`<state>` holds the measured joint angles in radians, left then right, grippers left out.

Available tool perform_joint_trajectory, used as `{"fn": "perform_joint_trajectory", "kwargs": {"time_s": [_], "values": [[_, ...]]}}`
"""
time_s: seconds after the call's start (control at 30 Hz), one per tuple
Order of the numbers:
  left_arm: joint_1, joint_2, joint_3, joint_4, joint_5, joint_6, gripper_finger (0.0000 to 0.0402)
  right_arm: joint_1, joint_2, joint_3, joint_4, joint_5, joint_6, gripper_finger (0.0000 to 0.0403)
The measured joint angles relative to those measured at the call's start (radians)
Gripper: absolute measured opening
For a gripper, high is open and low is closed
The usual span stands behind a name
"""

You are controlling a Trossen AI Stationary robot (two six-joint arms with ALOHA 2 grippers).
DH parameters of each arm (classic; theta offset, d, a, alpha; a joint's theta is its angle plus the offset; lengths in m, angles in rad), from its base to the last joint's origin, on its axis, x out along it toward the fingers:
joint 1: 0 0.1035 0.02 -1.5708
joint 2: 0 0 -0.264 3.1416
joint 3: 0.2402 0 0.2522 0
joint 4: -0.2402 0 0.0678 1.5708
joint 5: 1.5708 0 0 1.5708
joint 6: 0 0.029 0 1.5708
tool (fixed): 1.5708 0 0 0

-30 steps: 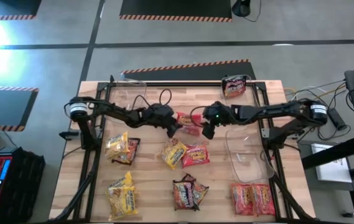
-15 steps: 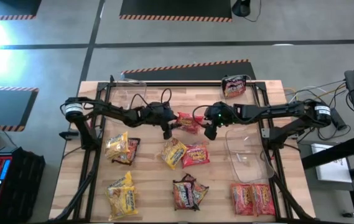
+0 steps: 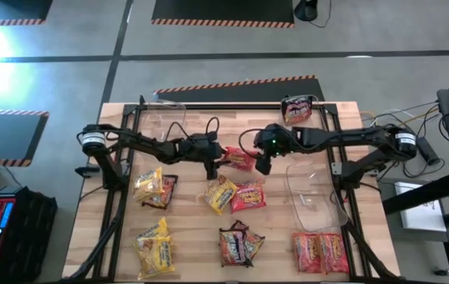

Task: Sort Maruchan noodles
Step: Put the orange noodle pack into the bottom transparent bin

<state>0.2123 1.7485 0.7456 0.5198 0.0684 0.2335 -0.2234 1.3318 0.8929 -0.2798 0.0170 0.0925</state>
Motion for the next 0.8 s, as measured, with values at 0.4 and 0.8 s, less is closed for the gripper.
{"fn": "perform_joint_trajectory", "kwargs": {"time_s": [0.4,0.8], "values": [[-0.022,0.000,0.000,0.003,-0.004,0.032,0.0135,0.000,0.136,0.119,-0.099,-0.080,-0.080,0.0196],[-0.023,0.000,0.000,0.010,-0.008,0.042,0.0135,0.000,0.258,0.199,-0.136,-0.080,-0.172,0.0196]]}}
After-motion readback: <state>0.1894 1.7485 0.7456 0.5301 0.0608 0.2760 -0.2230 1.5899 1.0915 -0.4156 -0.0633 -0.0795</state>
